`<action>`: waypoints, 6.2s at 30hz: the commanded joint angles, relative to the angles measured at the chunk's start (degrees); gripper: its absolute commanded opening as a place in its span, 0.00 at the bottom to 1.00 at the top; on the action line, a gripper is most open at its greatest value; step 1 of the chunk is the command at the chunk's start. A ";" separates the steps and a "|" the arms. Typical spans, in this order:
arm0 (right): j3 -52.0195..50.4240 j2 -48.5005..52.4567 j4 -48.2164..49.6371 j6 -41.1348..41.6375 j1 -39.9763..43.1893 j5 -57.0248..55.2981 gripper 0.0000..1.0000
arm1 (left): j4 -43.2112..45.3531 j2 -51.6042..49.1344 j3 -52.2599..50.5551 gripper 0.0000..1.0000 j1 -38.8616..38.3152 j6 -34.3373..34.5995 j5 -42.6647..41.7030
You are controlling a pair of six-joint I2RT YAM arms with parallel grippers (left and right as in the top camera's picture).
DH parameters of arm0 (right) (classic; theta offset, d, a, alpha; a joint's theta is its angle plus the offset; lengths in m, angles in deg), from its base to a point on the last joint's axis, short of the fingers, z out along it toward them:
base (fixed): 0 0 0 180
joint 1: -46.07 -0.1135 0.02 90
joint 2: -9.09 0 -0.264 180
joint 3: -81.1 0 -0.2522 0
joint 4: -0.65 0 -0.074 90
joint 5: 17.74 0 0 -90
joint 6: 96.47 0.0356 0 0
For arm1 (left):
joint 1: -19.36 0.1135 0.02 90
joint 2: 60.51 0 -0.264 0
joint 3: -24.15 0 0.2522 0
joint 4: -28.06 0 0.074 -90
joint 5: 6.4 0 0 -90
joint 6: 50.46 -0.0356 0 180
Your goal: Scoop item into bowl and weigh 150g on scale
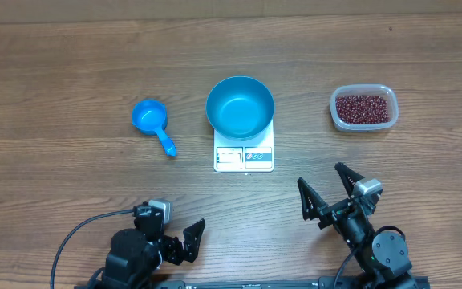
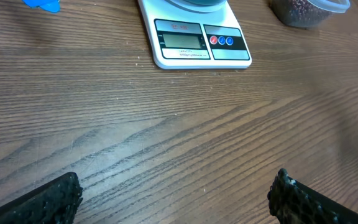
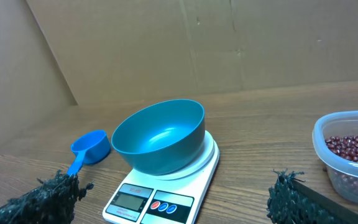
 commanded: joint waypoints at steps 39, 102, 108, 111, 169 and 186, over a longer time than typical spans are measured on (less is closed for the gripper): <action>-0.61 -0.52 0.24 -0.02 -0.26 -0.35 1.00 | 0.79 0.37 1.64 1.00 0.35 -5.25 11.78; -0.61 -0.52 0.24 -0.02 -0.28 -0.35 1.00 | 1.44 -5.88 12.59 1.00 0.37 -6.69 25.07; -0.61 -0.52 0.24 -0.02 -0.26 -0.35 1.00 | -0.83 -21.88 27.17 1.00 0.37 -8.17 28.17; -0.61 -0.52 0.24 -0.02 -0.26 -0.35 1.00 | -2.95 -31.82 35.58 1.00 0.37 -8.20 28.26; -0.61 -0.52 0.24 -0.02 -0.28 -0.35 1.00 | -19.39 -96.91 74.86 1.00 7.17 19.08 22.29; -0.61 -0.52 0.24 -0.02 -0.28 -0.35 1.00 | -15.65 -110.05 74.73 0.97 11.32 16.94 15.65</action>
